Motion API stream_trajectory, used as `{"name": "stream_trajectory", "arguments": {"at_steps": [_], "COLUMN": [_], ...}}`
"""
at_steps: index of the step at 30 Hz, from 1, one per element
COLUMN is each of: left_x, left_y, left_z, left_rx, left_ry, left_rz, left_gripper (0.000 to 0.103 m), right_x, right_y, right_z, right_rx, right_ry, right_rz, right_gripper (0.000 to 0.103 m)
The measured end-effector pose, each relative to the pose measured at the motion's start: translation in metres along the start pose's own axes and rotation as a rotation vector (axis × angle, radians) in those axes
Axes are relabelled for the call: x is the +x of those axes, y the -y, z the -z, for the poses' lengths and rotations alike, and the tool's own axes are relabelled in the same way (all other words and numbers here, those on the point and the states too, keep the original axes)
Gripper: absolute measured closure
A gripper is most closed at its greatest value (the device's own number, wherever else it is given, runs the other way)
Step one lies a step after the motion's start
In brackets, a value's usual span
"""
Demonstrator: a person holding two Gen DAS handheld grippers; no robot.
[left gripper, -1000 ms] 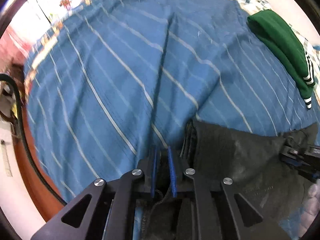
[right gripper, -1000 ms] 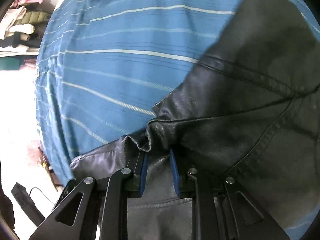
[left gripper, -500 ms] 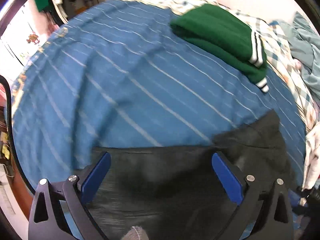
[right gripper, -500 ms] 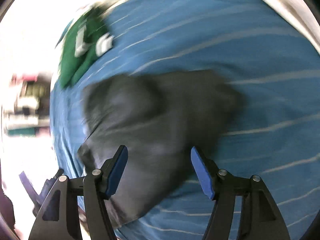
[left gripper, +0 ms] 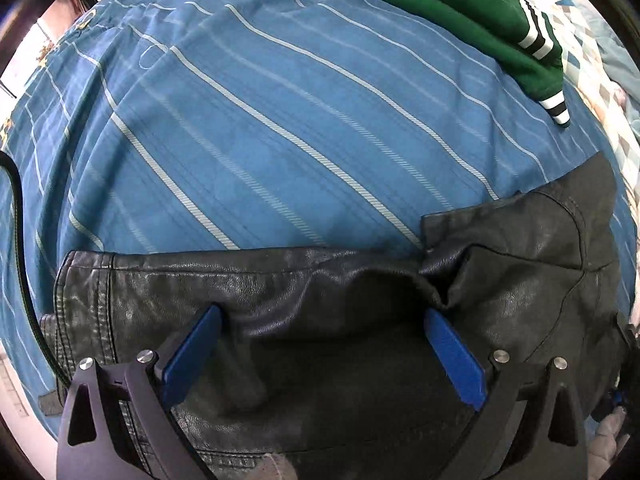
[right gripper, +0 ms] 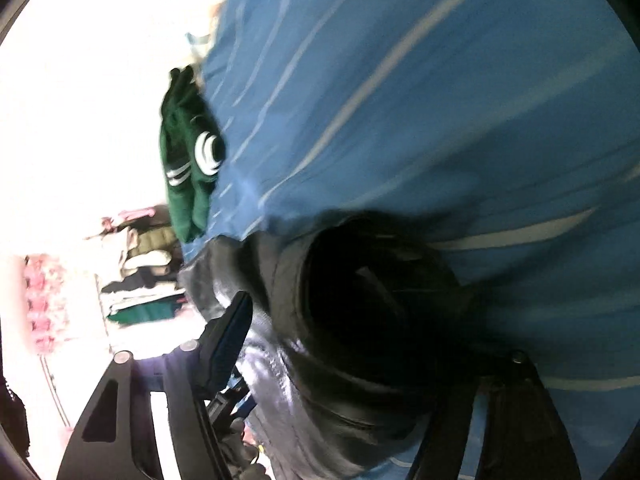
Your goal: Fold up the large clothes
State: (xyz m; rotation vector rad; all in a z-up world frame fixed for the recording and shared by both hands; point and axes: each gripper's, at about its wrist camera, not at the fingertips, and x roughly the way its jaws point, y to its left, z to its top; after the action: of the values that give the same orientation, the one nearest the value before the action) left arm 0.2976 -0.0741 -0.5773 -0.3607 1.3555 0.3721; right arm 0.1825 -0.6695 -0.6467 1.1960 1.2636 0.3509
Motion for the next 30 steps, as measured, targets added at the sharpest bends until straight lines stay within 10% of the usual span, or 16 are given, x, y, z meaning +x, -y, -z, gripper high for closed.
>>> {"name": "stream_trajectory", "arguments": {"at_steps": [3, 12, 16, 18, 21, 24, 30], "left_x": [-0.004, -0.005, -0.003, -0.007, -0.009, -0.005, 0.0], "left_y": [0.008, 0.068, 0.07, 0.065, 0.065, 0.062, 0.07], "left_z": [-0.002, -0.02, -0.021, -0.017, -0.014, -0.009, -0.025], "left_rx": [0.031, 0.204, 0.167, 0.165, 0.175, 0.176, 0.217], "left_ry": [0.006, 0.0, -0.008, -0.004, -0.002, 0.005, 0.003], "left_rz": [-0.026, 0.008, 0.014, 0.032, 0.036, 0.035, 0.048], "left_gripper": [0.0, 0.0, 0.0, 0.0, 0.0, 0.0, 0.0], "right_x": [-0.001, -0.074, -0.062, -0.044, -0.021, -0.011, -0.041], "right_y": [-0.007, -0.061, -0.014, 0.019, 0.031, 0.007, -0.058], "right_z": [0.008, 0.03, 0.006, -0.011, -0.024, -0.024, 0.0], "right_rx": [0.005, -0.021, 0.053, 0.113, 0.098, 0.019, -0.026], "right_ry": [0.008, 0.173, 0.152, 0.114, 0.073, 0.087, 0.188], "right_rz": [-0.018, -0.176, -0.137, -0.164, -0.181, -0.103, -0.172], "right_gripper": [0.08, 0.086, 0.07, 0.043, 0.044, 0.079, 0.085]}}
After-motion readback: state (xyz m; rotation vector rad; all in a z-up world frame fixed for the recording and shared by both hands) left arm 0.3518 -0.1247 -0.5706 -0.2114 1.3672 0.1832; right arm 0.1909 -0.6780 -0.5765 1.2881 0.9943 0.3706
